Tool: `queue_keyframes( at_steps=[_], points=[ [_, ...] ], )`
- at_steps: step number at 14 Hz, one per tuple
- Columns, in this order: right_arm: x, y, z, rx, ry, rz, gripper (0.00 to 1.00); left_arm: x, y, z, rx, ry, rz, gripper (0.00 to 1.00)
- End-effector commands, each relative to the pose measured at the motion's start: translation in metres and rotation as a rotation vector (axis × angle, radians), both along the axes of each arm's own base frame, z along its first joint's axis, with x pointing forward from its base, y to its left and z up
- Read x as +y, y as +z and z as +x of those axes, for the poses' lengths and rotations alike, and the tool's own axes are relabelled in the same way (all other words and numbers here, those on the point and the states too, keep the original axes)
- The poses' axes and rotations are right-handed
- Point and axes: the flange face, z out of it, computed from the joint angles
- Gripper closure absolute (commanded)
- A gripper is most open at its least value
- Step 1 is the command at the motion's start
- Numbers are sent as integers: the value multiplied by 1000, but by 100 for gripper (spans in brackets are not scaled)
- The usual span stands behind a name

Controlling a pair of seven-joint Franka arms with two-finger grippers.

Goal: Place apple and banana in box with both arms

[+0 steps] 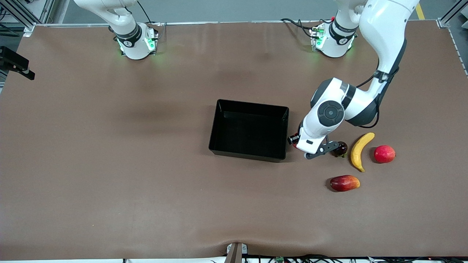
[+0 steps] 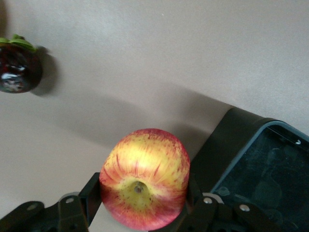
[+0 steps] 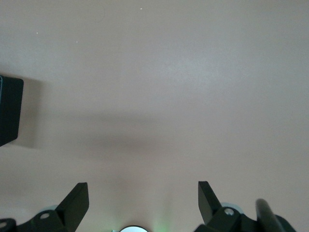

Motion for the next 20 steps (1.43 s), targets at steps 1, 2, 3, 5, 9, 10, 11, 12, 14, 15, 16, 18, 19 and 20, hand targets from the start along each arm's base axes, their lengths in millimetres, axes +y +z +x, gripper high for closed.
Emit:
queue_keyframes(
  at_steps=[1,2,3,5,9,10,11,12,14,15,16,18,19,20],
  points=[
    [-1,4,3,-7,-7,-6,0,-1,33,-8,-16,12,34,100],
    [0,4,3,-7,-6,-6,0,-10,42,-14,-16,-1,31,100],
    [0,5,3,-7,-6,-6,0,-19,47,-18,-17,-11,24,100],
    [0,3,4,-4,-6,-6,0,-46,57,-25,-37,47,13,100],
    [2,3,4,-4,-3,-6,0,-92,53,-48,-38,70,17,100],
    [1,3,4,-5,-4,-5,0,-101,47,-52,-32,78,22,100],
    [2,3,4,-4,-2,-5,0,-110,42,-58,-28,82,24,100],
    [2,3,4,-4,-2,-5,0,-115,35,-61,-19,82,26,100],
    [2,3,4,-4,-4,-3,0,-117,27,-62,-10,83,29,100],
    [2,3,4,-5,-2,-3,0,-119,24,-64,-8,76,35,100],
    [0,3,4,-6,-5,-2,0,-123,18,-68,-3,71,43,100],
    [1,3,4,-4,-6,2,0,-128,8,-70,-12,86,60,100],
    [0,3,4,-5,-6,3,0,-131,4,-71,-13,98,58,100],
    [0,4,4,-6,-8,1,0,-134,-1,-72,-12,101,54,100]
  ],
)
